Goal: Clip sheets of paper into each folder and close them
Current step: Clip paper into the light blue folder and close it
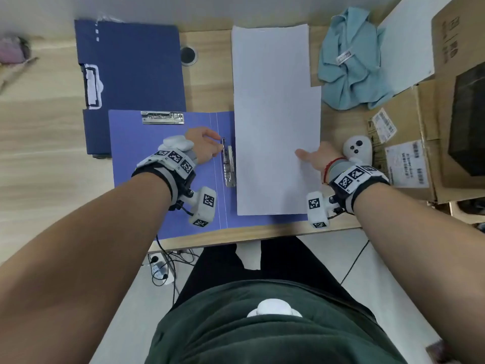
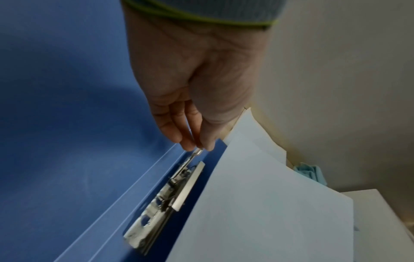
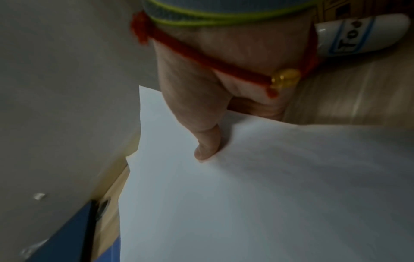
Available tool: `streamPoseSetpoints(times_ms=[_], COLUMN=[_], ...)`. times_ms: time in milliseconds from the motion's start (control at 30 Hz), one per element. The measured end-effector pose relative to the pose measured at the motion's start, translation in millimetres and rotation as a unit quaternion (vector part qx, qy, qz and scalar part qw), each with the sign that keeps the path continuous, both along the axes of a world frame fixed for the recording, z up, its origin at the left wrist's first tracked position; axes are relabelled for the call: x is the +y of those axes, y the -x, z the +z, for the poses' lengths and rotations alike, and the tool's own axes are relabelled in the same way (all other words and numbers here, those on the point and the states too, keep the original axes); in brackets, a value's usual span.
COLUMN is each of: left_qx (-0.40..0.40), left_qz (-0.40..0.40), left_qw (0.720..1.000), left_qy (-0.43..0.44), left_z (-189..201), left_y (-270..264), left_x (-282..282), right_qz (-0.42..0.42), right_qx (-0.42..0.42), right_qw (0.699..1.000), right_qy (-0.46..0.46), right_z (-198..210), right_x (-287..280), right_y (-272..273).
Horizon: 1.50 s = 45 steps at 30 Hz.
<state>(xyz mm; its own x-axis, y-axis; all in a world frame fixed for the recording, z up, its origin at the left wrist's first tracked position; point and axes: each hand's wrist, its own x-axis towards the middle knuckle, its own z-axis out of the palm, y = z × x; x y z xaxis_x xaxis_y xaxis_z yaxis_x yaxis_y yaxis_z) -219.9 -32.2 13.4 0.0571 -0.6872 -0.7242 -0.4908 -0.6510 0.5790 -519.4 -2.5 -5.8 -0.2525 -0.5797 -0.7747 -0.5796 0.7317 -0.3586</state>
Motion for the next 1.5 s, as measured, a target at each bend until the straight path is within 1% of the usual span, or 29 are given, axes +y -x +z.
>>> streamPoseSetpoints(times_ms=[100, 300, 600, 800, 967, 1167, 1367, 1400, 1500], left_qx=[-0.023, -0.049, -0.057, -0.051, -0.062, -0.048, -0.045, -0.042, -0.027], left_qz=[-0.025, -0.044, -0.051, -0.082, -0.104, -0.085, -0.063, -0.053, 0.017], left_qw=[0.999, 0.997, 0.996, 0.994, 0.991, 0.994, 0.997, 0.998, 0.999], left_qy=[-0.025, -0.041, -0.051, -0.058, -0.049, -0.048, -0.025, -0.017, 0.000], left_z=[-9, -15, -20, -19, -21, -24, -27, -28, -27], left_y=[-4, -7, -7, -2, 5, 13, 17, 17, 14], left_x=[6, 12, 13, 9, 6, 4, 3, 3, 5], right_qz=[0.013, 0.017, 0.031, 0.034, 0.032, 0.033, 0.037, 0.036, 0.030], right_qx=[0.026, 0.019, 0.014, 0.022, 0.021, 0.026, 0.032, 0.031, 0.033], right_qw=[1.000, 1.000, 0.999, 0.998, 0.998, 0.998, 0.997, 0.997, 0.997], right_qy=[-0.007, -0.016, -0.036, -0.045, -0.050, -0.054, -0.066, -0.065, -0.070], right_z=[-8, -16, -20, -23, -24, -23, -21, -22, -22], right_x=[7, 9, 9, 12, 10, 9, 6, 6, 6], right_y=[1, -5, -20, -20, -21, -24, -26, -25, -26])
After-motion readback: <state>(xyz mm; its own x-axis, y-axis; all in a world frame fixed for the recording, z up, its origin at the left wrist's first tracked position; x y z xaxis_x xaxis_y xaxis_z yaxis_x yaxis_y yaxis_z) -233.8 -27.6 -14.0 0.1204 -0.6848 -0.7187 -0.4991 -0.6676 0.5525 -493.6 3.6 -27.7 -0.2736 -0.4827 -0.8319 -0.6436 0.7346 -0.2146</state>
